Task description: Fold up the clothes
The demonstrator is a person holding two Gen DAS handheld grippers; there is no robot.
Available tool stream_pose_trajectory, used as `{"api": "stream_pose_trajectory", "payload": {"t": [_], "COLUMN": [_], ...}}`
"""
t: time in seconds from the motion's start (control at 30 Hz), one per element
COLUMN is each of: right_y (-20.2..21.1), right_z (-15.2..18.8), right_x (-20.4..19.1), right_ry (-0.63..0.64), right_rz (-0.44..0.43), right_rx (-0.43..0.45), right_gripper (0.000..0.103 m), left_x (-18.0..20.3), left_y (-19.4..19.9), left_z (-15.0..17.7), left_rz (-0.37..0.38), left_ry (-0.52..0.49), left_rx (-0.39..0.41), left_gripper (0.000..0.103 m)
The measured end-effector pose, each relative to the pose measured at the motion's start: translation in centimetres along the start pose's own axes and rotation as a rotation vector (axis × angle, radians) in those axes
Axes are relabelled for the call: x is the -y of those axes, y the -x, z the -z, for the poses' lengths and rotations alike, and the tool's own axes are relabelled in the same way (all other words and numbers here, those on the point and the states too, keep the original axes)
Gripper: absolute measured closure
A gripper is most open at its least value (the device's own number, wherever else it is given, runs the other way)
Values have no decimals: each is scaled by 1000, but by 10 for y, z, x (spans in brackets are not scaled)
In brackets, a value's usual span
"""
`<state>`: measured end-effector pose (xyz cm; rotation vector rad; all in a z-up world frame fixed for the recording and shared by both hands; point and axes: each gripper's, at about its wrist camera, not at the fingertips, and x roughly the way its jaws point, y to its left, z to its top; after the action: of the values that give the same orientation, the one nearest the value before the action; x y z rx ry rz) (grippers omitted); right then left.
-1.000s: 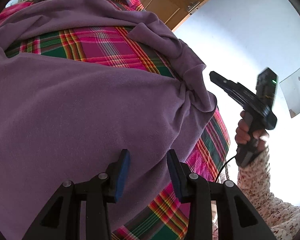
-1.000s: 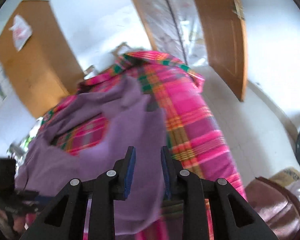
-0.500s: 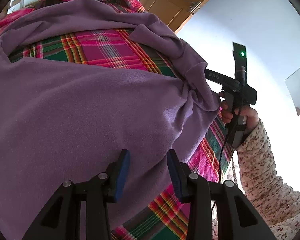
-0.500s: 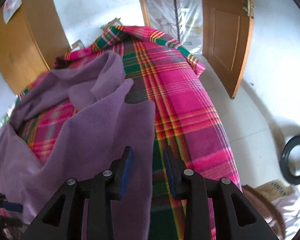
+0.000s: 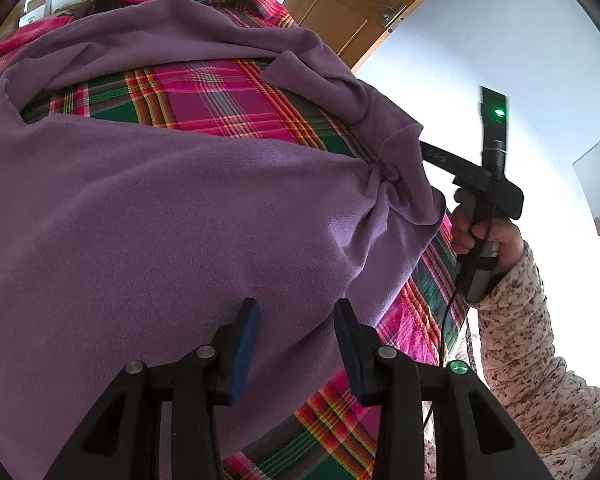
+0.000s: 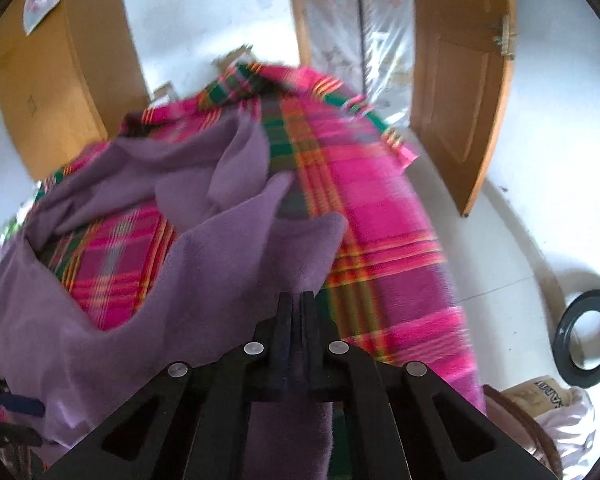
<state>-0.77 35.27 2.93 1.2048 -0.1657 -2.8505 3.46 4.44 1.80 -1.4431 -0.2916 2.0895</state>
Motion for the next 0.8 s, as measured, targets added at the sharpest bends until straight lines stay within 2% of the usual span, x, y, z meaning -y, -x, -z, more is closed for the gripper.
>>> {"api": "stream_pose_trajectory", "payload": {"t": [0.3, 0.43, 0.57, 0.8], "right_y": [49, 69, 78, 75], "right_z": [9, 17, 29, 55], "right_x": [57, 75, 89, 104], "right_ry": [-167, -214, -257, -343], "right_rz": [131, 173, 195, 219], "right_rx": [120, 152, 153, 113], "right_gripper": [99, 99, 99, 99], "left_x": [7, 16, 29, 56], "left_y": [0, 0, -2, -11], "left_z": [-1, 0, 3, 17], "left_rz": [-4, -5, -18, -96], "left_ry": [-11, -50, -106, -253], "left_rx": [-2, 0, -1, -25], "left_gripper": [64, 64, 64, 62]}}
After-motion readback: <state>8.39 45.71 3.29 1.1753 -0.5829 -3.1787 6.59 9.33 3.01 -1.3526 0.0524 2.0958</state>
